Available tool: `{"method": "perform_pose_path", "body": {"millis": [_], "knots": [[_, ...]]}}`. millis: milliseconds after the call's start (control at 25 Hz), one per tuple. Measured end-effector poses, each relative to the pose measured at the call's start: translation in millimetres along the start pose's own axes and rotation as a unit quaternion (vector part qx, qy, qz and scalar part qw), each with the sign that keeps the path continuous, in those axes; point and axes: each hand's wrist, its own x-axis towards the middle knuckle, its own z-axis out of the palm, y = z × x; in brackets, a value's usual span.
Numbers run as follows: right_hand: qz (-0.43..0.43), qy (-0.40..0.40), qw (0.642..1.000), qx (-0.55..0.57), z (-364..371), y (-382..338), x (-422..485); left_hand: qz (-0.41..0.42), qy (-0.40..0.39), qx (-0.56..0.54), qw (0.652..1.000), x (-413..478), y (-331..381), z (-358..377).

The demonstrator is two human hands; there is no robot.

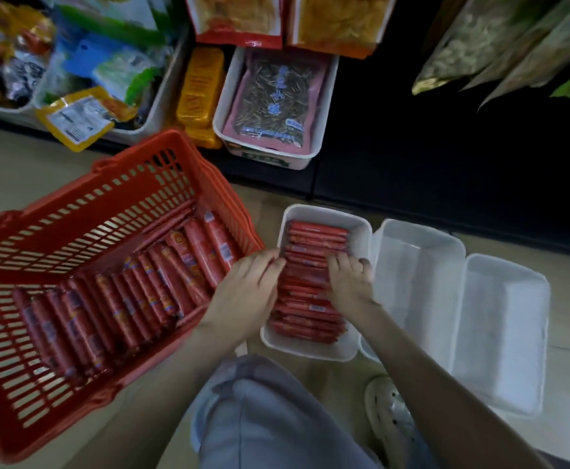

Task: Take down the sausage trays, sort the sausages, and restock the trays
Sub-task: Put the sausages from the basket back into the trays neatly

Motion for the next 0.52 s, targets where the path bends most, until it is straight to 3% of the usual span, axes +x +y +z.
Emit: {"method": "perform_pose_path", "body": {"millis": [120, 200, 280, 400, 520], "knots": [[-0.053, 0.172, 0.983, 0.046, -36.3, -21.2, 6.3, -0.051, 0.052, -0.028, 0.997, -24.3, -34.4, -18.3], [-0.084, 0.328, 0.937, 0.085, -72.3, -42.1, 11.0, -0.099, 0.039, 0.003, 0.994, -41.0, -69.0, -21.4], [-0.149, 0.413, 0.891, 0.120, -110.0, -76.5, 16.5, -0.150, -0.015, 0.064, 0.987, -56.0, -106.0, -12.9], [-0.301, 0.371, 0.868, 0.138, -124.4, -157.2, 37.6, -0.177, -0.143, 0.119, 0.966, -66.3, -146.7, 6.8], [-0.413, 0.239, 0.879, 0.006, -70.5, -216.5, 60.3, -0.105, -0.262, 0.145, 0.948, -67.5, -168.7, 40.0]]}}
